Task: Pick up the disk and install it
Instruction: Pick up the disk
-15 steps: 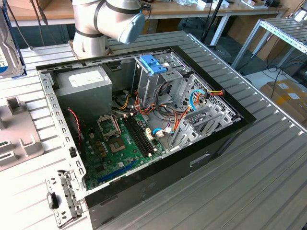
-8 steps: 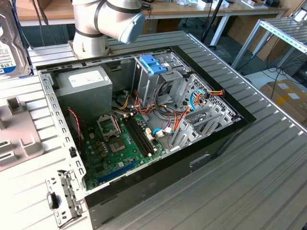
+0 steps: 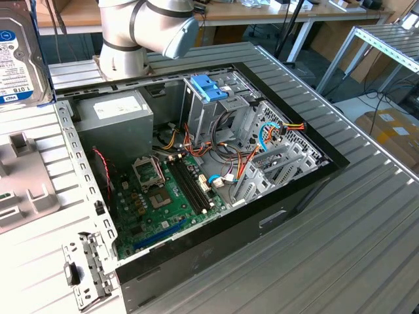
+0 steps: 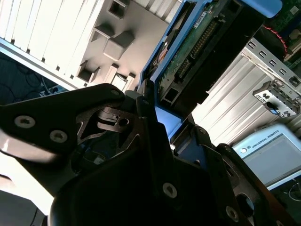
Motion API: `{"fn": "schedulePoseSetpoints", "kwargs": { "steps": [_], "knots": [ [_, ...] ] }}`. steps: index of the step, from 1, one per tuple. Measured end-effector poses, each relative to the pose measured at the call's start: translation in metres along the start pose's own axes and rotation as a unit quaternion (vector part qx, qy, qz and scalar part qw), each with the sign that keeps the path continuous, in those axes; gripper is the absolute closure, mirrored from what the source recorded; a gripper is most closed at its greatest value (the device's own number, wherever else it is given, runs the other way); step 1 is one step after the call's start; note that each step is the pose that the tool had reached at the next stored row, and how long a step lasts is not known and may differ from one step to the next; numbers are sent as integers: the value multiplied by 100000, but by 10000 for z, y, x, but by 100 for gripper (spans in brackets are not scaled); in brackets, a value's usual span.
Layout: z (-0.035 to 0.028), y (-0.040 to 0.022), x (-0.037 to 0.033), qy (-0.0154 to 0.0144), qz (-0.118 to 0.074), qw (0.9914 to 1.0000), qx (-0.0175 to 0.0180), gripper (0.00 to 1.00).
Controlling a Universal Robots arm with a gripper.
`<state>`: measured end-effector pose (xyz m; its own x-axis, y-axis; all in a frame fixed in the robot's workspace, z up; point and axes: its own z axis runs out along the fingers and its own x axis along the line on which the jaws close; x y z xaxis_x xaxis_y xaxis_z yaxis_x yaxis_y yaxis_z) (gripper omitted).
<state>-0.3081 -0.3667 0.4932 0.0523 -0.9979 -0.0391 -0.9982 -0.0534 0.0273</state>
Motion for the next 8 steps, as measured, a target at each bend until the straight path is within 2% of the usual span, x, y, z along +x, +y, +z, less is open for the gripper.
{"fn": "schedulePoseSetpoints", "kwargs": {
  "steps": [8],
  "knots": [
    [-2, -82, 43, 1, -1, 100000, 1, 63]
  ]
}}
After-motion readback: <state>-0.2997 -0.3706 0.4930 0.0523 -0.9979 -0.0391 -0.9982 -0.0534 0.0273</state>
